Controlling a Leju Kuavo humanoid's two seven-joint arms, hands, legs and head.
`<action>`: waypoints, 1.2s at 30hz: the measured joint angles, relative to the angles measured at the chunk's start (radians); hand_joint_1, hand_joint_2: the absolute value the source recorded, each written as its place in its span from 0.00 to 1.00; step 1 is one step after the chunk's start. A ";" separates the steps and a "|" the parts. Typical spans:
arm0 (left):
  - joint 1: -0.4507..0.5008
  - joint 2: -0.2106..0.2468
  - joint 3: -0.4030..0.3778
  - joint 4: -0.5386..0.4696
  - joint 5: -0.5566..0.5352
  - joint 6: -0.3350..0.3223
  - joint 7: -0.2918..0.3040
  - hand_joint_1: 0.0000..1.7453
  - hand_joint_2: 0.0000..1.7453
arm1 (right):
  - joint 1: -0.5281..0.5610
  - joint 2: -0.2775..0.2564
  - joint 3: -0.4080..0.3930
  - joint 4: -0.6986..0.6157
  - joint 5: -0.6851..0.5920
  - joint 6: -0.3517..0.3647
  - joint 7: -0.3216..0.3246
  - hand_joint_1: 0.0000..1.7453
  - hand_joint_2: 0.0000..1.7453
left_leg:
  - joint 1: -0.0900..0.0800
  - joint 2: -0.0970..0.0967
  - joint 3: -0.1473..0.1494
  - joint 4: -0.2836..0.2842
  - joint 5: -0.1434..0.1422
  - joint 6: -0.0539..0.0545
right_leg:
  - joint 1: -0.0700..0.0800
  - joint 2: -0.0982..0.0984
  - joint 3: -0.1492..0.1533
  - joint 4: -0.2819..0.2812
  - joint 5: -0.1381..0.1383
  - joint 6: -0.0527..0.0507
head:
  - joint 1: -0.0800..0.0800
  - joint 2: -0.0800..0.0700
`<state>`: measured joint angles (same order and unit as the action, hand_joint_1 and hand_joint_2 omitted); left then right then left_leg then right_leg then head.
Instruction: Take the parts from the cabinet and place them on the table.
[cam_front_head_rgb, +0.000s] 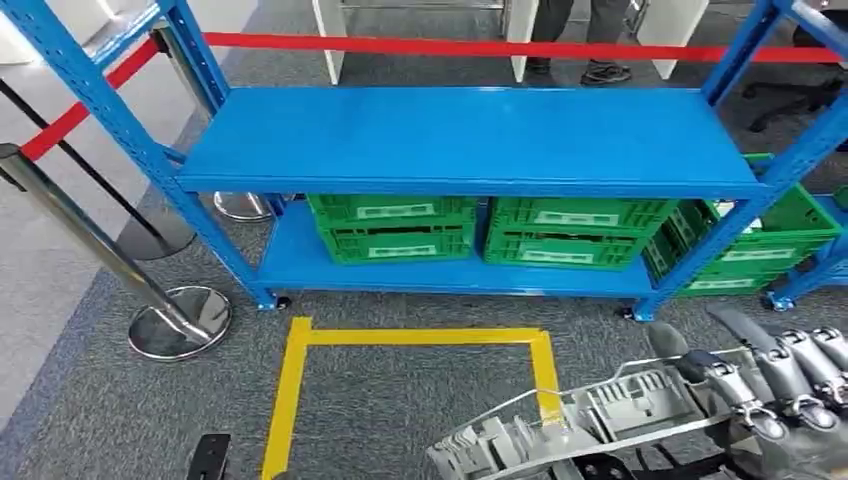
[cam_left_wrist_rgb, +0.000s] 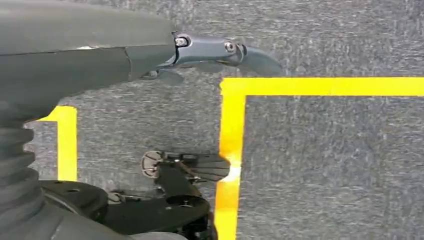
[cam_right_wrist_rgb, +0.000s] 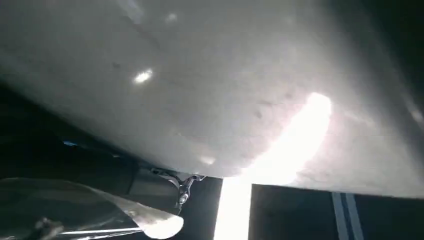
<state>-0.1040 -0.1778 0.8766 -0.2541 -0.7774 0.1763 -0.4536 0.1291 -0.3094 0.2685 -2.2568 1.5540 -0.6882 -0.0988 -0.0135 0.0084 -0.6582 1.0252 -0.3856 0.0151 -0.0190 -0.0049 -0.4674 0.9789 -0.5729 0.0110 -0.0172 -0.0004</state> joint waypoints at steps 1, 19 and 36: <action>0.002 0.000 0.001 0.000 0.000 0.002 0.000 0.00 1.00 | -0.001 0.000 0.002 0.002 0.008 0.000 0.001 1.00 1.00 | 0.001 -0.003 -0.008 0.014 -0.033 -0.009 | 0.000 -0.001 -0.006 0.001 0.008 -0.004 | -0.003 0.000; -0.001 -0.007 0.011 0.000 -0.003 0.009 -0.001 0.00 1.00 | -0.003 -0.001 0.016 0.019 -0.072 0.000 -0.030 1.00 1.00 | 0.010 -0.003 0.119 -0.047 -0.086 0.033 | -0.001 0.002 -0.173 0.222 -0.055 0.040 | -0.002 0.000; 0.009 -0.009 0.015 0.000 -0.012 0.013 0.001 0.00 1.00 | 0.054 0.048 -0.046 0.068 -0.202 0.000 -0.204 1.00 1.00 | 0.013 -0.009 -0.049 0.296 -0.232 -0.029 | -0.002 -0.032 -0.065 0.023 0.055 -0.004 | -0.008 0.000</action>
<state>-0.0946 -0.1869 0.8915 -0.2537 -0.7893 0.1896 -0.4528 0.1830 -0.2613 0.2228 -2.1893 1.3516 -0.6882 -0.3033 -0.0008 -0.0008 -0.7072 1.3209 -0.6180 -0.0139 -0.0209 -0.0367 -0.5326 1.0014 -0.5180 0.0068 -0.0256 -0.0004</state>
